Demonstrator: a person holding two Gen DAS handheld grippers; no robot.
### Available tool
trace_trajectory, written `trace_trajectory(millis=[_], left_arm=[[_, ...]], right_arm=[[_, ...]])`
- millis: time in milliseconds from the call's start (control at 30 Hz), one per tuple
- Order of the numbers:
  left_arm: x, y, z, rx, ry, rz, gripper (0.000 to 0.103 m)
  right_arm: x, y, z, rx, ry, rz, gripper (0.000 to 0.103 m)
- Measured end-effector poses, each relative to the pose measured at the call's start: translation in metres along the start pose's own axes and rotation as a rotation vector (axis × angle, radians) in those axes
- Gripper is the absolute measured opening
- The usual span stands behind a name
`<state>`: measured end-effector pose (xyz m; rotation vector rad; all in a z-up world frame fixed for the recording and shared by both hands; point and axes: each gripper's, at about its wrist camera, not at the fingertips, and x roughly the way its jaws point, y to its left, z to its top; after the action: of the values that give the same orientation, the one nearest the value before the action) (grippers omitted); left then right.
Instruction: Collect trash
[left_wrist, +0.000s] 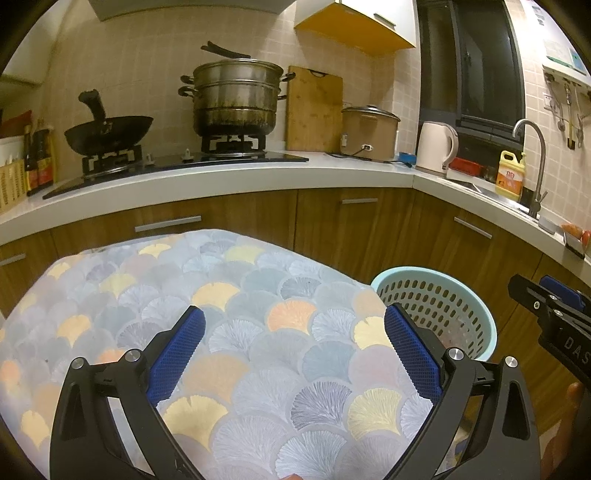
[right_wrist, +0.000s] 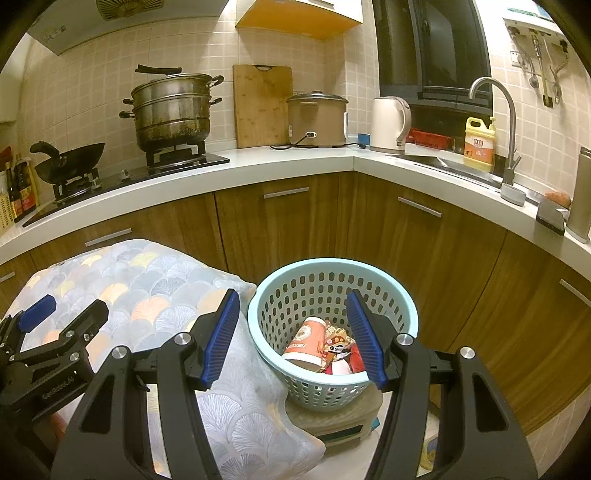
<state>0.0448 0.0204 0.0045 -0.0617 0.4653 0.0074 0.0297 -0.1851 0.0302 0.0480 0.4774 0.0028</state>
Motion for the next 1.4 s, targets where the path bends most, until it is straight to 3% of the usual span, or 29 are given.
trace_trajectory(millis=[1400], left_arm=[[-0.0033, -0.0039, -0.0013, 0.021, -0.016, 0.014, 0.095]], right_arm=[[0.0056, -0.0048, -0.0049, 0.032, 0.026, 0.019, 0.057]])
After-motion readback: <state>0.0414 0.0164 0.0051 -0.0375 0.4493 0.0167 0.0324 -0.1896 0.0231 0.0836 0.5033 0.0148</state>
